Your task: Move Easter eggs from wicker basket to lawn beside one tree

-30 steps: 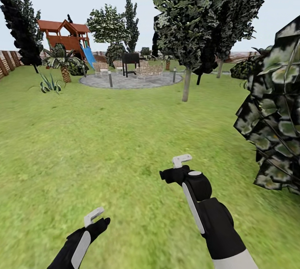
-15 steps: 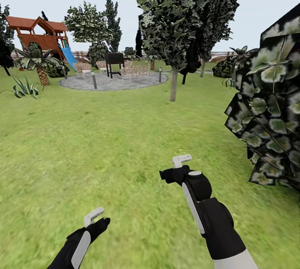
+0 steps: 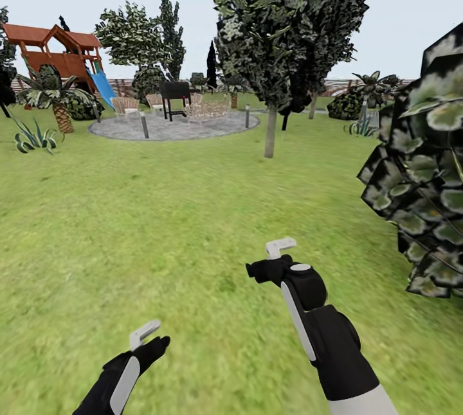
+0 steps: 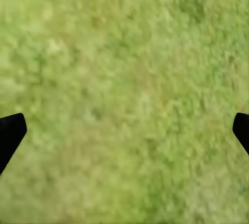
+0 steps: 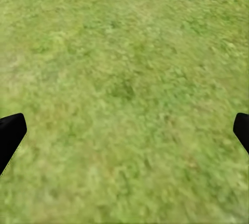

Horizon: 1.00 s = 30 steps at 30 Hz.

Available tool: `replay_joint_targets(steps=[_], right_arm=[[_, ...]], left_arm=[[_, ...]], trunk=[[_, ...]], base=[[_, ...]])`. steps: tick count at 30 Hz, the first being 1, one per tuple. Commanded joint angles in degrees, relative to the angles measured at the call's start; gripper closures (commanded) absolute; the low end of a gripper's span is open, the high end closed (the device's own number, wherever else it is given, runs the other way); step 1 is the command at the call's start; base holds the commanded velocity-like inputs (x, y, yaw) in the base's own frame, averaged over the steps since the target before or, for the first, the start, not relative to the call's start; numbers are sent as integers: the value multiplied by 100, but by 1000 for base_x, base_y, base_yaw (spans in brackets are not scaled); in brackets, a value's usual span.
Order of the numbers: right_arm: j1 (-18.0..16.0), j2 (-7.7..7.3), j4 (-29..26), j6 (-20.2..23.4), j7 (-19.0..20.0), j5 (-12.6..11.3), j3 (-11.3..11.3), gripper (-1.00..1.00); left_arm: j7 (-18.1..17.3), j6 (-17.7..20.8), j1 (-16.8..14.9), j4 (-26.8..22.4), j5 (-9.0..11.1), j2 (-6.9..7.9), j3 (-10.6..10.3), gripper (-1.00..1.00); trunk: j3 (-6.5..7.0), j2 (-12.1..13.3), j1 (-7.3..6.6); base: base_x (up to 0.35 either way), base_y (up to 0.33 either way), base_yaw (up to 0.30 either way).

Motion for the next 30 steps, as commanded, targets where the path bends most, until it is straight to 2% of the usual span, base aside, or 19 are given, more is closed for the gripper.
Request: replay_joint_targets(steps=[1, 10, 16, 19, 20, 23, 26, 30], right_arm=[[-5, 1, -5, 31, 1, 35, 6, -100], [-5, 3, -11, 35, 8, 35, -5, -100], [-5, 2, -13, 35, 7, 35, -6, -100], [-5, 3, -14, 35, 4, 35, -5, -100], [-5, 2, -14, 35, 5, 35, -4, -100], [-5, 2, -14, 35, 4, 35, -3, -100], [-5, 1, -14, 35, 5, 35, 0, -100], [-5, 1, -14, 35, 4, 35, 5, -100]], left_arm=[[31, 29, -2, -12, 61, -3, 11, -100], [25, -11, 3, -15, 68, 6, 40, -100], [13, -18, 24, -20, 133, 10, 65, -100], [-34, -16, 63, -28, 353, 24, 79, -100], [-131, -10, 86, -37, 525, 64, 81, -100], [-367, 5, 113, -44, 740, 173, 78, -100], [-614, 21, 153, -47, 878, 268, 74, -100], [-745, 30, 181, -46, 949, 316, 73, -100]], trunk=[[-6, -3, 2], [-6, -3, 2], [-6, -3, 2], [-6, -3, 2], [-6, -3, 2], [-6, -3, 2], [-6, -3, 2], [-6, -3, 2]], base=[[236, 257, -2], [229, 262, -10], [201, 279, -159], [185, 285, -236], [180, 287, -251], [179, 287, -244], [177, 288, -169], [176, 288, -61]])
